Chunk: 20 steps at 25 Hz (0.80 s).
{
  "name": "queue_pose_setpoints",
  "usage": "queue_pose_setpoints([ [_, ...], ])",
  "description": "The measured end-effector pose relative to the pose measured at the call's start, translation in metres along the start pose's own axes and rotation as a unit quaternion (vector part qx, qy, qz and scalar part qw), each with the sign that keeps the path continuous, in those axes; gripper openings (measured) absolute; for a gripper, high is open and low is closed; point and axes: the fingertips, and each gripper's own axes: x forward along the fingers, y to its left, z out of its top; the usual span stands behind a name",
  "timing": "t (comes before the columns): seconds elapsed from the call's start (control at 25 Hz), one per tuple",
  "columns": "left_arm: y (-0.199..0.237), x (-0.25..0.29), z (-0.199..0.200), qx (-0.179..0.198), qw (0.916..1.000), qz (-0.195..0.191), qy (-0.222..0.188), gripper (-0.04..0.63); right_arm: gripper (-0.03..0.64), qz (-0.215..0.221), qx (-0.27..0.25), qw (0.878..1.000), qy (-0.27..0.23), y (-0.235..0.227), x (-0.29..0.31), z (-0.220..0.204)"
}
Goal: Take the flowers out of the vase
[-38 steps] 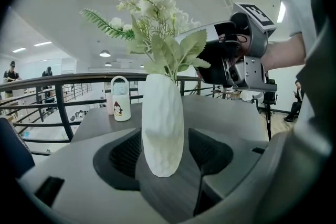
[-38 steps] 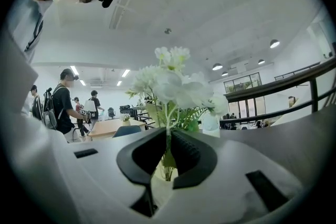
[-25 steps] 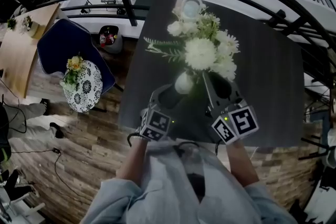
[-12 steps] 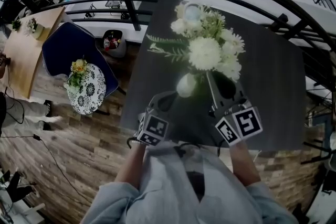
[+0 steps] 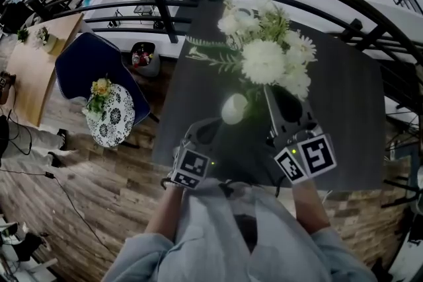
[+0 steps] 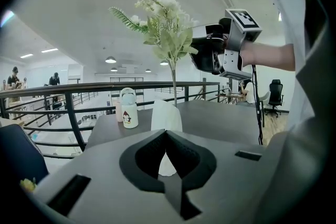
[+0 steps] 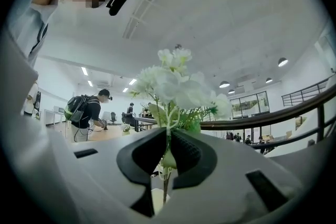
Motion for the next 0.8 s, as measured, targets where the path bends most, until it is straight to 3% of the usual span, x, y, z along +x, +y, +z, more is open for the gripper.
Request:
queue_pose_setpoints([
  [0.8,-0.003,-0.009,0.015,-0.001,0.9998,0.014,-0.012,-0.009,0.031,-0.011,0.005,0.999,-0.039,-0.018,-0.015,0.064],
])
